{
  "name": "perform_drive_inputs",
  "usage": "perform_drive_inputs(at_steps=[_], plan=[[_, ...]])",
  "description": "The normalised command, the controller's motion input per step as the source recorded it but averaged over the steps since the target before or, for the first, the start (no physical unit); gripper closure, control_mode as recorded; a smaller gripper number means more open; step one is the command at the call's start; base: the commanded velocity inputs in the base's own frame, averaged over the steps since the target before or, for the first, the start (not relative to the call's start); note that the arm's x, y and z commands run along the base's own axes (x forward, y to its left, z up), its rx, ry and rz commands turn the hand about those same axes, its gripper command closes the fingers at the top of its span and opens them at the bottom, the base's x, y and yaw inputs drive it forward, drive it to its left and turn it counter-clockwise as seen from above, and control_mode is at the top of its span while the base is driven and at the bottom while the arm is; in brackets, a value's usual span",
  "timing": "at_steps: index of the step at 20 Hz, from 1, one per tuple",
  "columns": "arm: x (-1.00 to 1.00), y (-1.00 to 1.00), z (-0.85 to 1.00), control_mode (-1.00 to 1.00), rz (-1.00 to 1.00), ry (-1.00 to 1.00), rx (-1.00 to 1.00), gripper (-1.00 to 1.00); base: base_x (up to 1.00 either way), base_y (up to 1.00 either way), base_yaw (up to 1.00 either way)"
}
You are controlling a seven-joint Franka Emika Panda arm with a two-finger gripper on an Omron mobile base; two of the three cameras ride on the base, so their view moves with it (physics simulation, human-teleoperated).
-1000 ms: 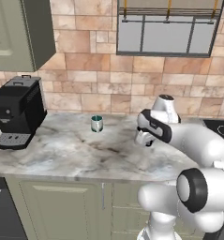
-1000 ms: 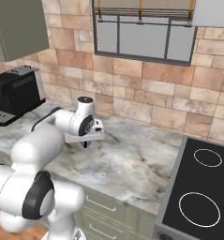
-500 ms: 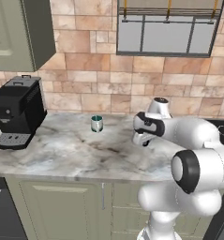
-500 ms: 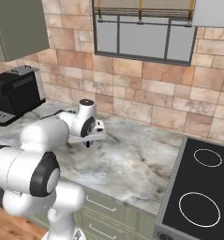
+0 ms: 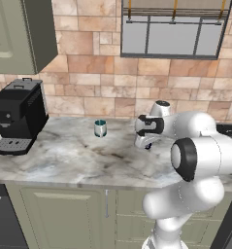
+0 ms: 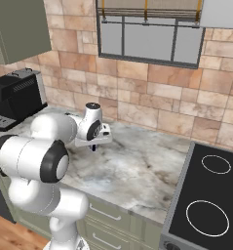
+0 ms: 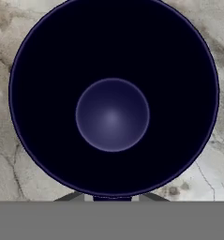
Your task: Clear the mugs and bowl far away from the sink.
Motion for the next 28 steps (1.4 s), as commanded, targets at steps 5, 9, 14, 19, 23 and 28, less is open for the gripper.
perform_drive_inputs(at_steps=[5,9,14,19,23,28], plan=[[0.34,0.0,-0.14,-1.0,0.0,0.0,0.0,1.0,0.0,0.0,0.0],[0.38,0.0,-0.19,-1.0,0.0,0.0,0.0,1.0,0.0,0.0,0.0],[0.34,0.0,-0.2,-1.0,0.0,0.0,0.0,1.0,0.0,0.0,0.0],[0.3,0.0,-0.21,-1.0,0.0,0.0,0.0,1.0,0.0,0.0,0.0],[0.28,0.0,-0.23,-1.0,0.0,0.0,0.0,1.0,0.0,0.0,0.0],[0.15,0.0,-0.18,-1.0,0.0,0.0,0.0,1.0,0.0,0.0,0.0]])
